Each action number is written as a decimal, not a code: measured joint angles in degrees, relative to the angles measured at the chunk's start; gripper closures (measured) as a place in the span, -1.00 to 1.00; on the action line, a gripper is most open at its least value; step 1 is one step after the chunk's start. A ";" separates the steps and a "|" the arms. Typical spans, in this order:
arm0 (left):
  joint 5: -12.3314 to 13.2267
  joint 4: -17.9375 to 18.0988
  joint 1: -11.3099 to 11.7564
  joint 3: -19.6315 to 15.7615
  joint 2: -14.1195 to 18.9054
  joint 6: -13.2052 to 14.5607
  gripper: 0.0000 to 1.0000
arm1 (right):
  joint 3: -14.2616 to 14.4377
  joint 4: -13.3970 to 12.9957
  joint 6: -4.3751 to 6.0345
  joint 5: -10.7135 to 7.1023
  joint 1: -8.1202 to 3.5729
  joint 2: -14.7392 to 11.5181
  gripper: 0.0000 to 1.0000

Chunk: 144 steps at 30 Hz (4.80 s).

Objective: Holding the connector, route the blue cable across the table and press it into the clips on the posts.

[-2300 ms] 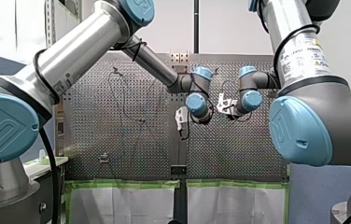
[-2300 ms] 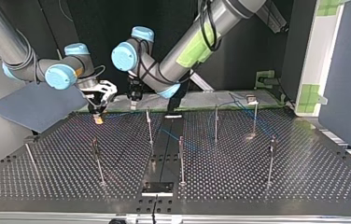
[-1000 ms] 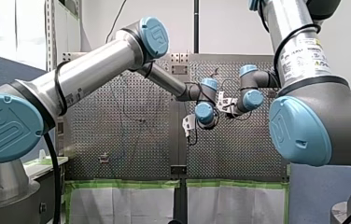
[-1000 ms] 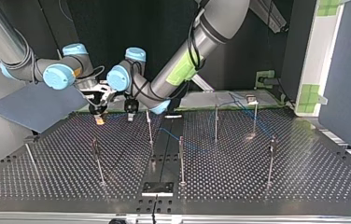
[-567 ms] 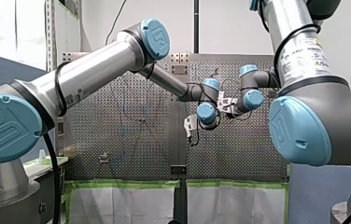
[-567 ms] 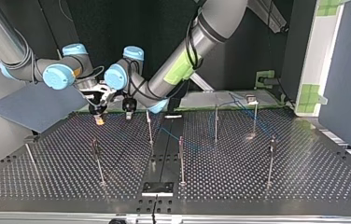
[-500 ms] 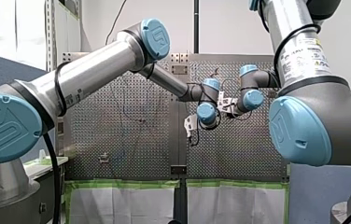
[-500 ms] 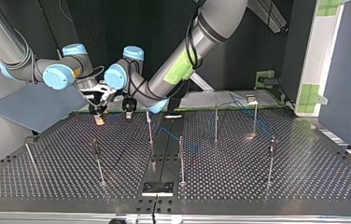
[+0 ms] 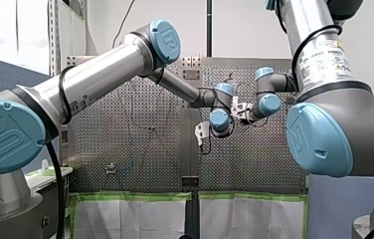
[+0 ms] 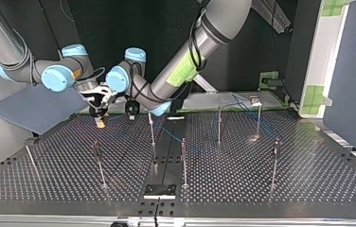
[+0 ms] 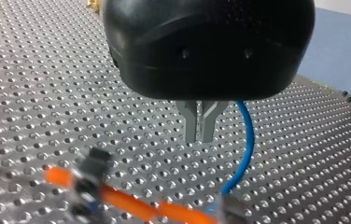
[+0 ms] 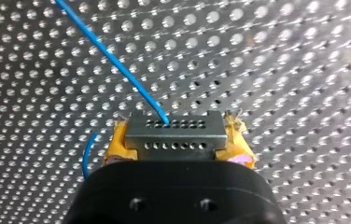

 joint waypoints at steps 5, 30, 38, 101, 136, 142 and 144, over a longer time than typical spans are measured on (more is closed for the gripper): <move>-1.54 -1.91 -0.43 0.96 0.52 -0.05 1.00 | -0.90 0.88 0.15 -0.11 -0.06 -2.29 1.00; -6.01 -3.54 -2.40 1.27 11.29 0.55 1.00 | -3.52 6.83 0.62 -0.60 -1.84 -11.79 1.00; -6.01 -3.60 -3.47 1.27 12.21 0.63 1.00 | -3.53 7.68 0.64 -0.77 -2.54 -14.43 1.00; 4.24 0.20 3.06 4.17 13.59 1.02 0.34 | -10.69 9.77 2.30 -7.54 -6.99 -12.57 1.00; 4.28 -8.99 0.18 1.46 16.71 -0.98 -1.00 | -10.69 9.84 1.99 -7.63 -6.64 -12.54 1.00; 7.78 -5.79 -0.66 -2.26 20.44 -0.67 -1.00 | -10.69 9.85 1.85 -7.62 -6.54 -12.54 1.00; 8.47 -4.44 -0.74 -3.66 21.83 -0.57 -1.00 | -10.68 9.84 1.81 -7.62 -6.52 -12.54 1.00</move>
